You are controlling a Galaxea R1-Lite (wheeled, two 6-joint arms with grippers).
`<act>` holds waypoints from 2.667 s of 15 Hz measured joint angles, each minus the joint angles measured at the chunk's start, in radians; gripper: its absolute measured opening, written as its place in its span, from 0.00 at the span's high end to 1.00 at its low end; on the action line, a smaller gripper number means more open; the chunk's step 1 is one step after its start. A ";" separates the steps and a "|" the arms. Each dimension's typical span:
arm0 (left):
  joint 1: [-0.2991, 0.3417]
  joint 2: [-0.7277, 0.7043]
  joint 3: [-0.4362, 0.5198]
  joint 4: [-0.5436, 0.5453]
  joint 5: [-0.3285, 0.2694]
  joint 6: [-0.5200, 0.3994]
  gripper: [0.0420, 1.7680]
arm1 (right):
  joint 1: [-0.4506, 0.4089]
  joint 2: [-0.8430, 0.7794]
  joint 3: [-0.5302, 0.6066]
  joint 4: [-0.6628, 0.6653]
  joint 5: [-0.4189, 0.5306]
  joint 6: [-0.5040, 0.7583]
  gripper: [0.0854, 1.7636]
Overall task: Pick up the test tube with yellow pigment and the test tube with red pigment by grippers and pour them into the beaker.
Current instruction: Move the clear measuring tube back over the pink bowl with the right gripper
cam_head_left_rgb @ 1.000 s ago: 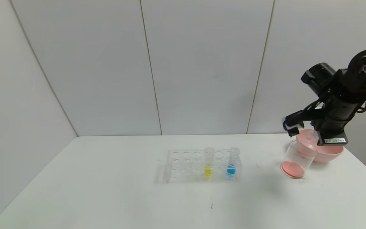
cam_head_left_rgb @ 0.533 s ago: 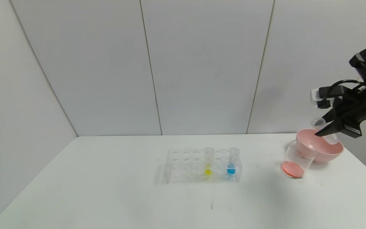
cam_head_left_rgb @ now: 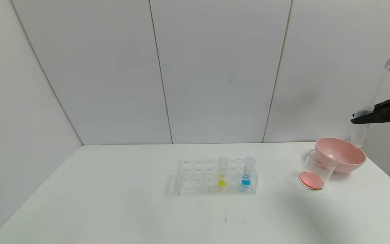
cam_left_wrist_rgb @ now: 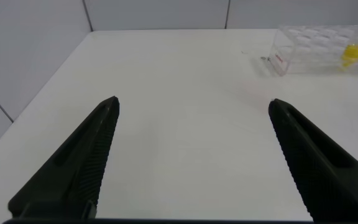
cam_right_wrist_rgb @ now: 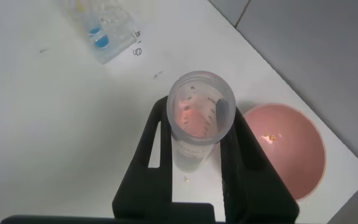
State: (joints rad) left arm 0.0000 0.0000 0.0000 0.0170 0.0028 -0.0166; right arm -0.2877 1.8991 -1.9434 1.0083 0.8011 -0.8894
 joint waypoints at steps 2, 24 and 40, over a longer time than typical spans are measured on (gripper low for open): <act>0.000 0.000 0.000 0.000 0.000 0.000 0.03 | -0.061 -0.004 0.001 -0.039 0.061 0.033 0.75; 0.000 0.000 0.000 0.000 0.000 0.000 0.03 | -0.203 0.343 0.112 -0.686 0.048 0.341 0.75; 0.000 0.000 0.000 0.000 0.000 0.000 0.03 | -0.187 0.345 0.335 -0.897 0.059 0.311 0.35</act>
State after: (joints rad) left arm 0.0000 0.0000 0.0000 0.0170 0.0028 -0.0166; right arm -0.4743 2.2438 -1.6081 0.1117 0.8604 -0.5781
